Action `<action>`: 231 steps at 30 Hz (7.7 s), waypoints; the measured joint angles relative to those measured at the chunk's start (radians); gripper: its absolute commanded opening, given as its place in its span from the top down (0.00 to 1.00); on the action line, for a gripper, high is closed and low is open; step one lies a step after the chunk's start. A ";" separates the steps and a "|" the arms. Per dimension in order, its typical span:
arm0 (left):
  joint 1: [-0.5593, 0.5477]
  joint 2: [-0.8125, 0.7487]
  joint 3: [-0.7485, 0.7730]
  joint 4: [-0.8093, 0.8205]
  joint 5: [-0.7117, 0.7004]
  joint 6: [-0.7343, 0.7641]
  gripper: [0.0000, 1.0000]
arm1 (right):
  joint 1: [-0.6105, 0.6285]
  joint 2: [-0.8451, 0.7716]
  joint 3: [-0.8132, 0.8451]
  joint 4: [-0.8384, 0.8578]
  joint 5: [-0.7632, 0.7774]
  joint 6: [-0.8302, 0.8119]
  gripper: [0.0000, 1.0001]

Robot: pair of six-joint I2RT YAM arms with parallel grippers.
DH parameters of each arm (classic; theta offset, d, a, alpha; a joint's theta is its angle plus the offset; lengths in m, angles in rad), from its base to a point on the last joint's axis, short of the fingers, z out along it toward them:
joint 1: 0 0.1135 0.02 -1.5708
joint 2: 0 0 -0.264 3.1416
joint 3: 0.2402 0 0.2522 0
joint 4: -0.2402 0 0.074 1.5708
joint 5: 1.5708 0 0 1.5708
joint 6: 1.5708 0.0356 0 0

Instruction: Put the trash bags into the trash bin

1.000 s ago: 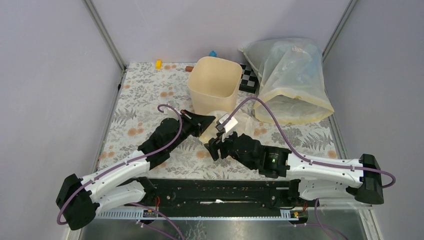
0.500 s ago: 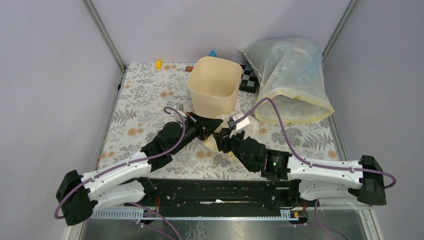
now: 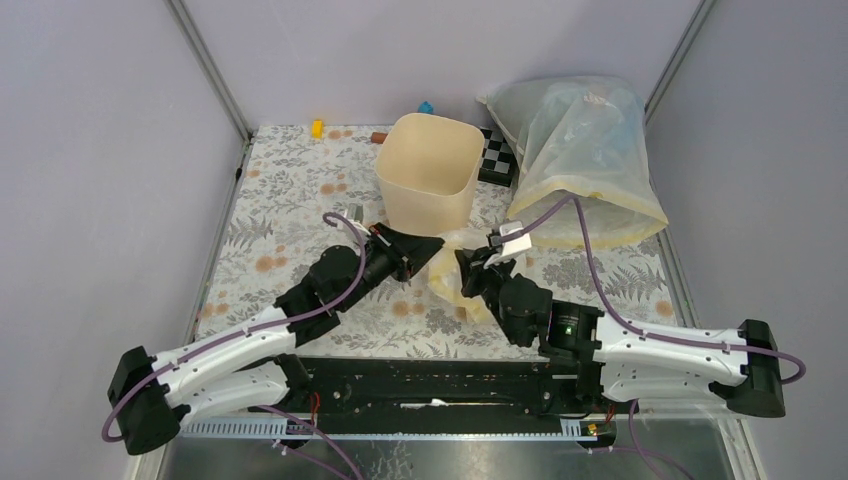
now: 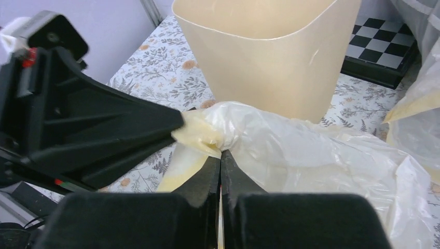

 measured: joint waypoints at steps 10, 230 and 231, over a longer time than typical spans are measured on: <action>0.000 -0.043 0.217 -0.272 -0.208 0.435 0.37 | -0.113 -0.026 0.243 -0.368 -0.046 0.072 1.00; 0.542 0.114 -0.192 -0.200 0.298 0.846 1.00 | -0.512 -0.278 0.318 -0.986 0.044 0.283 0.16; 0.542 0.090 -0.196 -0.201 0.298 0.845 1.00 | -0.512 -0.292 0.309 -0.972 0.020 0.258 0.13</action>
